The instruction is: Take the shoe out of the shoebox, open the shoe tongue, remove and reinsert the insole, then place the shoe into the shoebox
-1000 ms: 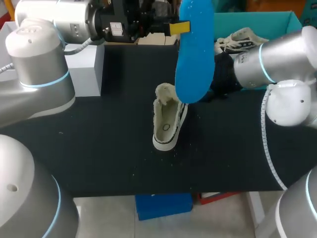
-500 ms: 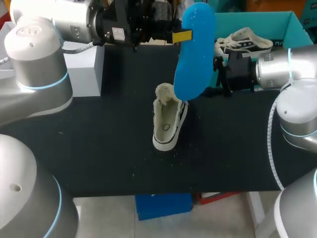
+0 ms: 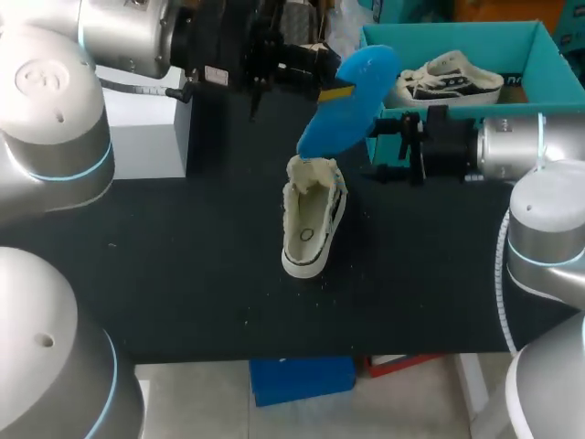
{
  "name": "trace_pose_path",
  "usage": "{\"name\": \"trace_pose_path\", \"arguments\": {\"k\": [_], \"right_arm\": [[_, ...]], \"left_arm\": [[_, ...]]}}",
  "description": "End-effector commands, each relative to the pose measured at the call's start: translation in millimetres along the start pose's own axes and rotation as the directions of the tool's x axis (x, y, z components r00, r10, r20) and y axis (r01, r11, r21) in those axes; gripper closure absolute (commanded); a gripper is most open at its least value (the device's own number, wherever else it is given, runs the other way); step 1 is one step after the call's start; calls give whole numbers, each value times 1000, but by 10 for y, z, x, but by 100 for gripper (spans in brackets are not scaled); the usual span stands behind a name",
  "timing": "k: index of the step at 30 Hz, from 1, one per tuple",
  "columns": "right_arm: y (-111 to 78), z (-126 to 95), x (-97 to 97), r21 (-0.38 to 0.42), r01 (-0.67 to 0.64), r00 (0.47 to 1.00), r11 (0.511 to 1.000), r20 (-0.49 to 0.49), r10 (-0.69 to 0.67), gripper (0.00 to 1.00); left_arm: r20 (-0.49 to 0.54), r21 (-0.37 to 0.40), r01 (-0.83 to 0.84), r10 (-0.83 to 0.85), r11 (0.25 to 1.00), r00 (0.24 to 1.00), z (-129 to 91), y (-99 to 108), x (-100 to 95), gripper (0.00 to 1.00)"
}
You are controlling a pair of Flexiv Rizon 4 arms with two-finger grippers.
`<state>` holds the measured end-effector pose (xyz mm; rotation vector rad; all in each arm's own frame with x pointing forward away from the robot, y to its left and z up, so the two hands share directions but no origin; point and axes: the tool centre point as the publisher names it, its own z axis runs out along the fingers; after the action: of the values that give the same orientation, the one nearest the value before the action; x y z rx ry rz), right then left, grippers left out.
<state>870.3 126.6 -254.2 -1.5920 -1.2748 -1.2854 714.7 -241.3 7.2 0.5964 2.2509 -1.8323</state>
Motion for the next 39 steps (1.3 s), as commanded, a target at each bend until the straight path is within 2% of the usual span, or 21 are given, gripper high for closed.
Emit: {"name": "trace_pose_path", "arguments": {"k": [1,2,3,4,5,6,7,8,9,12,13,16,35,36,37,39], "right_arm": [[-12,7,-11,-3,0,1000,1000,-5,0,0],[-12,7,-11,-3,0,1000,1000,-5,0,0],[-12,7,-11,-3,0,1000,1000,-5,0,0],[-12,7,-11,-3,0,1000,1000,-5,0,0],[-12,7,-11,-3,0,1000,1000,-5,0,0],[-12,7,-11,-3,0,1000,1000,-5,0,0],[-12,7,-11,-3,0,1000,1000,-5,0,0],[-12,7,-11,-3,0,1000,1000,-5,0,0],[-12,7,-11,-3,0,1000,1000,-5,0,0],[-12,7,-11,-3,0,1000,1000,-5,0,0],[-12,7,-11,-3,0,1000,1000,-5,0,0],[-12,7,-11,-3,0,1000,1000,-5,0,0],[-12,7,-11,-3,0,1000,1000,-5,0,0],[-12,7,-11,-3,0,1000,1000,-5,0,0],[-12,7,-11,-3,0,1000,1000,-5,0,0],[-12,7,-11,-3,0,1000,1000,-5,0,0]], "left_arm": [[27,-102,-45,48,994,998,-14,-62,56,100],[27,-102,-45,48,994,998,-14,-62,56,100],[24,-178,-156,162,972,986,34,-62,188,100],[40,-170,-218,228,961,973,64,-25,318,100],[51,-123,-262,270,957,961,68,20,408,100],[63,-115,-315,323,942,944,88,125,572,100],[59,-127,-318,327,939,943,102,184,628,100],[54,-106,-346,353,932,934,122,305,733,100],[33,-139,-366,374,920,927,161,439,839,100],[24,-126,-374,379,919,925,197,635,1013,100],[19,-114,-390,395,914,918,204,681,1064,100],[-21,-5,-461,460,888,887,226,818,1230,100],[-21,-5,-461,460,888,887,226,818,1230,100],[33,36,-543,542,839,839,283,753,1294,100],[-9,36,-569,569,822,822,356,761,1378,100],[2,38,-672,672,740,741,480,788,1521,100]]}}
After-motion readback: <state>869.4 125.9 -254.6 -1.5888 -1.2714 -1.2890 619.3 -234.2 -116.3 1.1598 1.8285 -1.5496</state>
